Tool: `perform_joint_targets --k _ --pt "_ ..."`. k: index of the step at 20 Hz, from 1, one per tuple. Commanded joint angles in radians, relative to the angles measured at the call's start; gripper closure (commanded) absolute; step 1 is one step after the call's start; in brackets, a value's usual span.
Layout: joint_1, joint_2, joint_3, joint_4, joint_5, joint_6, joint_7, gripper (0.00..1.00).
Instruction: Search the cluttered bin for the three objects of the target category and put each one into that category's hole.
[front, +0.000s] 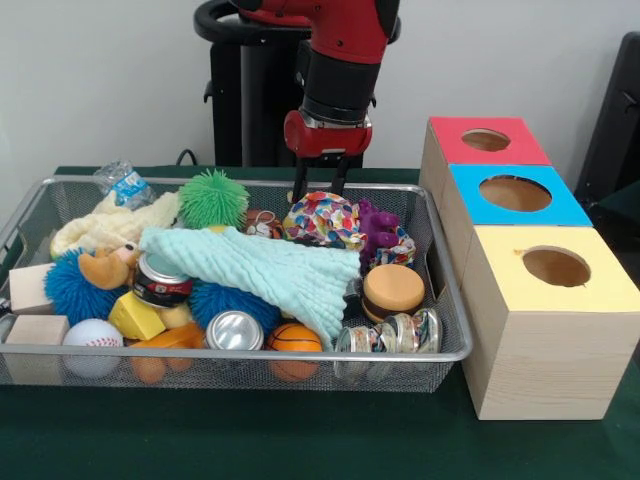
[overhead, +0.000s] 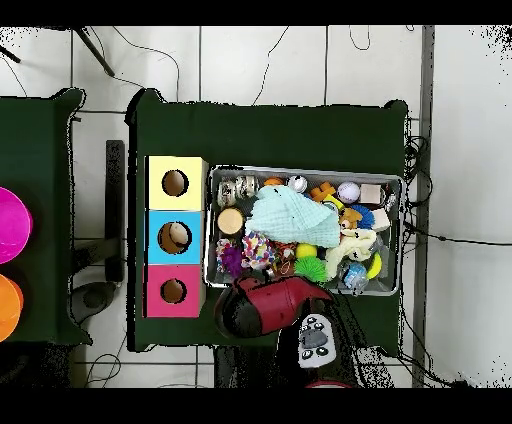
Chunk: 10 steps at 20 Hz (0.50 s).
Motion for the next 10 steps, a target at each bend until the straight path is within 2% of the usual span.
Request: perform_joint_targets --k 1,10 --pt "0.019 0.051 -0.014 -0.095 0.016 -0.088 0.169 0.00" --pt "-0.001 0.047 0.001 -0.085 0.034 -0.062 0.154 0.00"
